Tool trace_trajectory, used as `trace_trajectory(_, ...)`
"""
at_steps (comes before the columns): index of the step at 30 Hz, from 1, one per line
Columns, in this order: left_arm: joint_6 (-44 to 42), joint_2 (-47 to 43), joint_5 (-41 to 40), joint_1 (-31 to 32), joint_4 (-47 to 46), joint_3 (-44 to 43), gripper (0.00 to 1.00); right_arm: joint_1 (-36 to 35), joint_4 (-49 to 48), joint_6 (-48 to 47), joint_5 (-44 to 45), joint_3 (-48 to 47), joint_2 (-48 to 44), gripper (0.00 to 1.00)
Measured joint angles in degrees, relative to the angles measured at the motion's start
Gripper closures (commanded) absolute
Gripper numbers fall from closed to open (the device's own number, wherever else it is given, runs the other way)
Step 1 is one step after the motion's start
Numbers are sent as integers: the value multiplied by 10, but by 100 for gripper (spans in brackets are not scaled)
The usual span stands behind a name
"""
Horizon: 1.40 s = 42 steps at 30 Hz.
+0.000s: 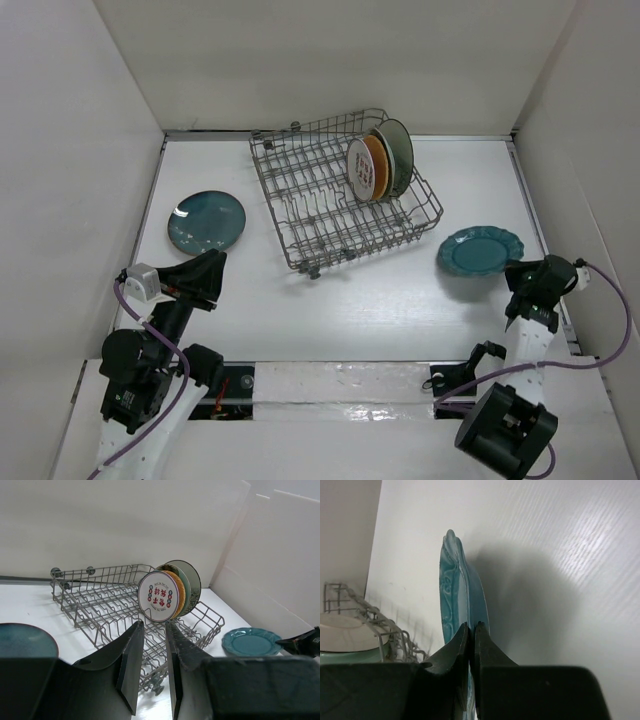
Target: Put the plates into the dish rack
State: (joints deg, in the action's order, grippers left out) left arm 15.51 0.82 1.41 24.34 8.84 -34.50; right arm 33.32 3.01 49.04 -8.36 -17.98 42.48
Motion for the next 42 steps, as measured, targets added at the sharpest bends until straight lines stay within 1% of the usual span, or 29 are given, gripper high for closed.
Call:
trace_trajectory(3, 0, 0, 0, 0, 0, 0, 79, 4, 67, -22, 25, -40, -30, 100)
trace_trajectory(7, 0, 0, 0, 0, 0, 0, 79, 6, 107, -30, 18, -104, -42, 100)
trace_trajectory(10, 0, 0, 0, 0, 0, 0, 79, 6, 86, -13, -16, -136, -42, 100)
trace_trajectory(13, 0, 0, 0, 0, 0, 0, 79, 3, 45, 18, -60, -147, -37, 100)
trace_trajectory(15, 0, 0, 0, 0, 0, 0, 79, -15, 21, 33, -78, -160, -20, 100)
trace_trajectory(18, 0, 0, 0, 0, 0, 0, 79, -94, 12, 32, -75, -215, 33, 100)
trace_trajectory(22, 0, 1, 0, 0, 0, 0, 79, -254, -5, 6, -64, -339, 139, 100)
trace_trajectory(25, 0, 3, 0, 0, 0, 0, 79, -355, -19, -23, -59, -436, 220, 100)
trace_trajectory(28, 0, 6, -2, 0, 1, 0, 79, -425, -28, -52, -52, -525, 298, 100)
trace_trajectory(32, 0, 9, -4, 0, 1, 0, 79, -487, -27, -92, -35, -620, 396, 100)
trace_trajectory(35, 0, 12, -5, 0, 2, 0, 79, -515, 2, -132, -7, -703, 477, 100)
trace_trajectory(38, 0, 14, -15, 0, 3, 0, 79, -544, 38, -179, 38, -776, 549, 100)
trace_trajectory(42, 0, 17, -24, 0, 5, 0, 79, -575, 89, -250, 122, -849, 619, 100)
